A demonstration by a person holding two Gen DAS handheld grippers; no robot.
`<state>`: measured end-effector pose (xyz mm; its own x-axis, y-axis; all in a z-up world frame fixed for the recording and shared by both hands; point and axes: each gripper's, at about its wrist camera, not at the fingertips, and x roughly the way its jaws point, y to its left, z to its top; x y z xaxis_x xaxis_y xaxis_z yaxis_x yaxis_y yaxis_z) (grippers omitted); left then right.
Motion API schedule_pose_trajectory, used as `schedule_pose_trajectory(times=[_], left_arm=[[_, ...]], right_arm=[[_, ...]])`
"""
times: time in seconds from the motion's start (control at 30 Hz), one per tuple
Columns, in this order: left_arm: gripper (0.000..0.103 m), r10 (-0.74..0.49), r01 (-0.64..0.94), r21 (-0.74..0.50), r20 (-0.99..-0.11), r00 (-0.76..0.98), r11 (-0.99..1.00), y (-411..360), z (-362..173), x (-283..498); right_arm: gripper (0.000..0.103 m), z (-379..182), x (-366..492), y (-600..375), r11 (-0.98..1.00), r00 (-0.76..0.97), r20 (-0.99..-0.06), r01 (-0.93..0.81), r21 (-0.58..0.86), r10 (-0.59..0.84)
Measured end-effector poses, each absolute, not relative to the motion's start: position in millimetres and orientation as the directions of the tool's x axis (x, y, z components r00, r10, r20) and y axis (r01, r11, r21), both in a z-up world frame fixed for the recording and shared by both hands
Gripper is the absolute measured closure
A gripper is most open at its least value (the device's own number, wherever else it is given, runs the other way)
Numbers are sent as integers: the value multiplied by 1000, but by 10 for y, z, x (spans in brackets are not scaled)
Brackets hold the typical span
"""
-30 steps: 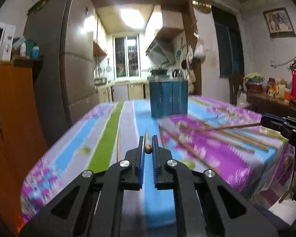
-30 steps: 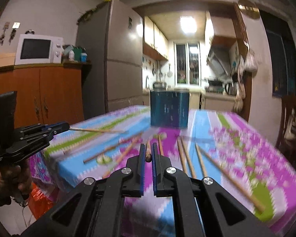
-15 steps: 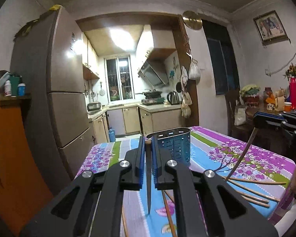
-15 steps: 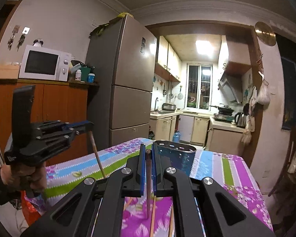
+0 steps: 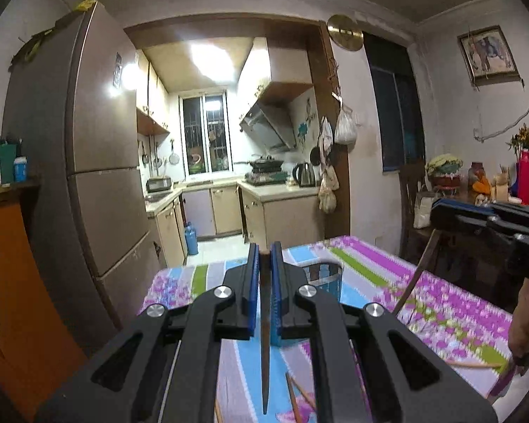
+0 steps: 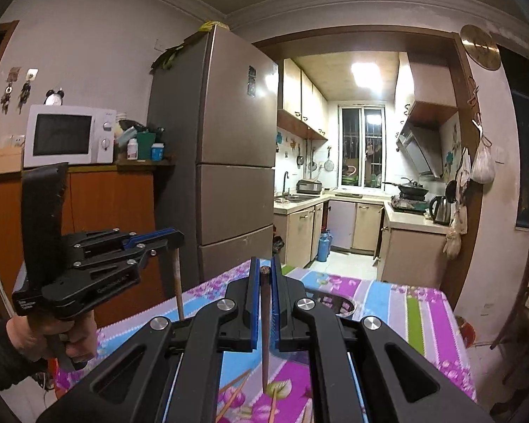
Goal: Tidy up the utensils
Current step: 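Carry the right tool's chopstick into the blue holder while the left tool lowers its own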
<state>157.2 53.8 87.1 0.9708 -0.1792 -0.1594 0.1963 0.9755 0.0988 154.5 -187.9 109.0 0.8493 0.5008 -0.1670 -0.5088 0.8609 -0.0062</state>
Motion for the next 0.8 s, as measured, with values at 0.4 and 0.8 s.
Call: schedule_pose_trajectory(times=[0.4, 0.8], left_arm=[[98, -214, 217, 57, -51, 976, 975, 325, 1615, 1917], [98, -204, 204, 18, -13, 979, 979, 140, 1907, 2643]], right_arm=[[96, 1909, 2176, -1926, 883, 871, -178, -468, -22, 457], [96, 2221, 3046, -2029, 912, 896, -197, -409, -25, 397]])
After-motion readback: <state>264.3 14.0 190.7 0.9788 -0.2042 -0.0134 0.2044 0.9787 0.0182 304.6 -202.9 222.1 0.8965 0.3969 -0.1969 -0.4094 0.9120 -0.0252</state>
